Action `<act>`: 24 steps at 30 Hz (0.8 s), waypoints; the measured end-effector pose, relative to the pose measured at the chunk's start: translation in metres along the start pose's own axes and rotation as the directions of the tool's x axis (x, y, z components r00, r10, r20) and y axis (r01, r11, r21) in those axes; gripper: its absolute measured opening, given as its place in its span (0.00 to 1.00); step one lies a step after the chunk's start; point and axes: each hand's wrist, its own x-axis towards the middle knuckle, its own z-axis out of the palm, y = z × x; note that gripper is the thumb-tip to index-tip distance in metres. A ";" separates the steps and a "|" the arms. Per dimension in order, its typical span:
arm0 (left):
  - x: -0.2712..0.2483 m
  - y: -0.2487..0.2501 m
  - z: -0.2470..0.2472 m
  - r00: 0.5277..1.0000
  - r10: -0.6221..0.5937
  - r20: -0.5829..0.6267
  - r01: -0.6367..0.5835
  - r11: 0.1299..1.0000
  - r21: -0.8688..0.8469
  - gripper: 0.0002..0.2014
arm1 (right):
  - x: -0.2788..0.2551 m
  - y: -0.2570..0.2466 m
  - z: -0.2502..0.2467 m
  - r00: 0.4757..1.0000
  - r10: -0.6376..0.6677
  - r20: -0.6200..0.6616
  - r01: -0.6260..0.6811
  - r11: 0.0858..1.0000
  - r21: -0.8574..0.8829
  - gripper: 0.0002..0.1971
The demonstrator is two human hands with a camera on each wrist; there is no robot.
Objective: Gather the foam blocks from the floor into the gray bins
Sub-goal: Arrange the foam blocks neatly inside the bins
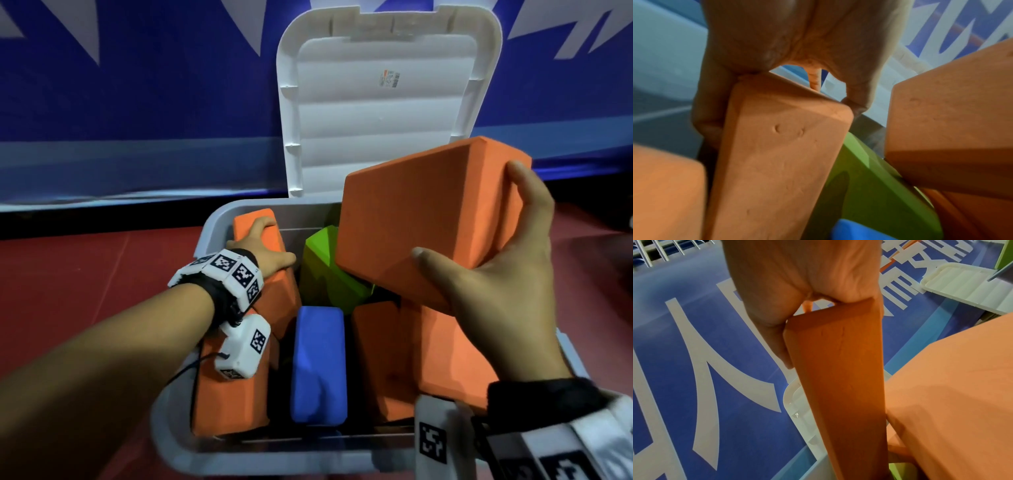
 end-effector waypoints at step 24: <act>-0.006 -0.018 0.008 0.990 0.089 0.111 -0.111 0.971 0.212 0.39 | -0.001 -0.013 -0.017 0.999 0.028 -0.023 -0.027 0.999 0.019 0.50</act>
